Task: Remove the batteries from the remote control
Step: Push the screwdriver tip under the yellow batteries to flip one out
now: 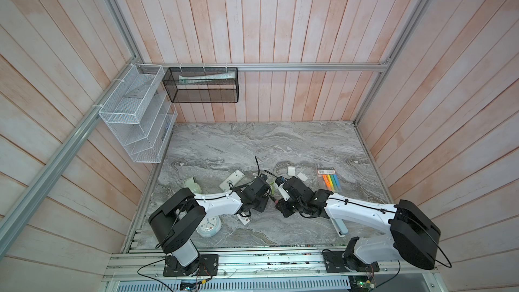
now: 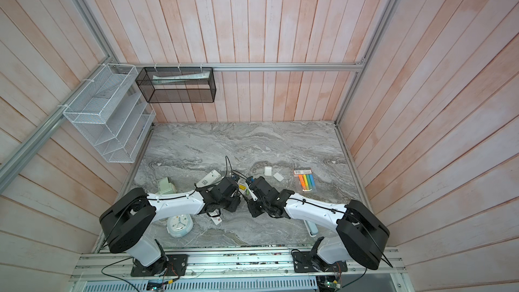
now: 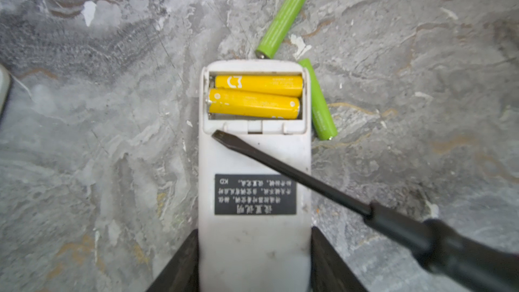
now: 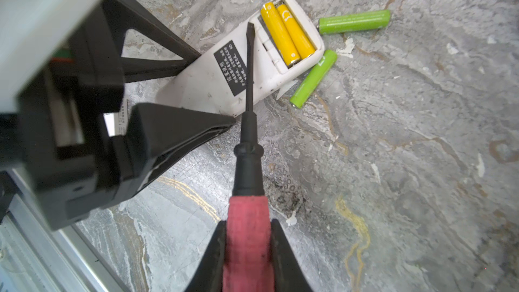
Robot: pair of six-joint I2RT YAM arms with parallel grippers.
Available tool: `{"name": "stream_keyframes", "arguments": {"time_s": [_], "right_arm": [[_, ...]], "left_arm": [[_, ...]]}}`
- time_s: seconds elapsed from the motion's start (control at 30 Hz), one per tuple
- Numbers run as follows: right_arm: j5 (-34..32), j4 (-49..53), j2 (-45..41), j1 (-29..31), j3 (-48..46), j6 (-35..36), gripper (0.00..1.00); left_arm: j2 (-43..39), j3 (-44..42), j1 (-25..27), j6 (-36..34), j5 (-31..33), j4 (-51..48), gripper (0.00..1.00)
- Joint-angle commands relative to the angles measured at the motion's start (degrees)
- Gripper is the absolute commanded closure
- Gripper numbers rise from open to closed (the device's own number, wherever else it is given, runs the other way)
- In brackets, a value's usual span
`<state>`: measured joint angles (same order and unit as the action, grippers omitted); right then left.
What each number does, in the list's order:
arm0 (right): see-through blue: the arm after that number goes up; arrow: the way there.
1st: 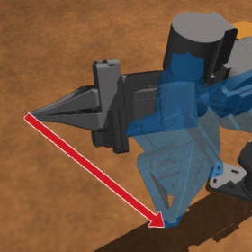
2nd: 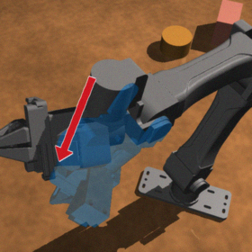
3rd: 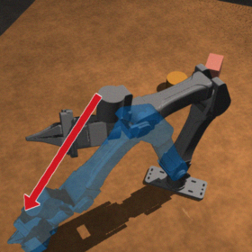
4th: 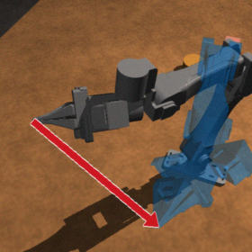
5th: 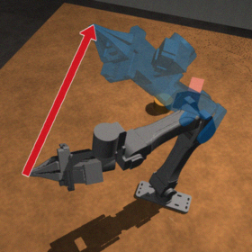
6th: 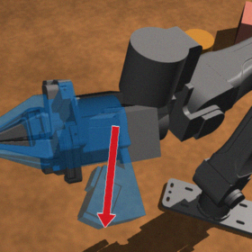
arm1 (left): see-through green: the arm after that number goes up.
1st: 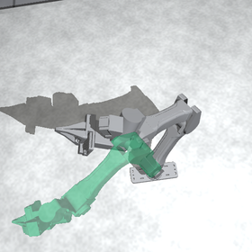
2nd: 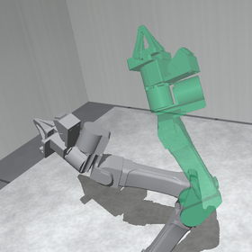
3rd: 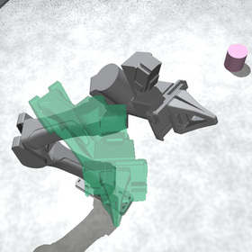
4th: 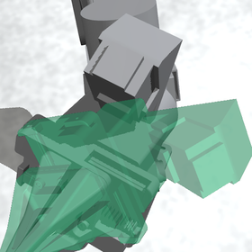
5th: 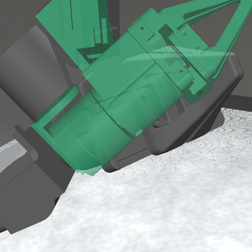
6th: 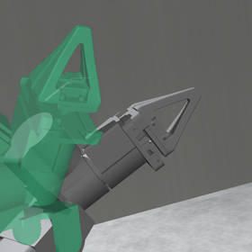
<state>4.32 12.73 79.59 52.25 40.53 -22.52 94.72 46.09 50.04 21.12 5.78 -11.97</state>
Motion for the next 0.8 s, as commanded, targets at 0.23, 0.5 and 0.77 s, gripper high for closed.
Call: {"name": "stream_keyframes", "arguments": {"time_s": [0.23, 0.5, 0.77], "right_arm": [[-0.7, -3.6, 1.5, -2.2, -1.4, -0.7, 1.00], [-1.5, -5.2, 0.9, -2.8, -2.1, -0.8, 1.00], [-1.8, -6.3, -1.4, -3.9, -3.8, -0.8, 1.00]], "left_arm": [[5.4, -2.3, 0.5, 2.3, -7.3, -10.2, 0.44], [6.4, -1.3, 0.5, 4.1, -6.8, -13.8, 0.44], [6.1, -1.5, 0.5, 4.9, -6.8, -15.3, 0.44]]}}
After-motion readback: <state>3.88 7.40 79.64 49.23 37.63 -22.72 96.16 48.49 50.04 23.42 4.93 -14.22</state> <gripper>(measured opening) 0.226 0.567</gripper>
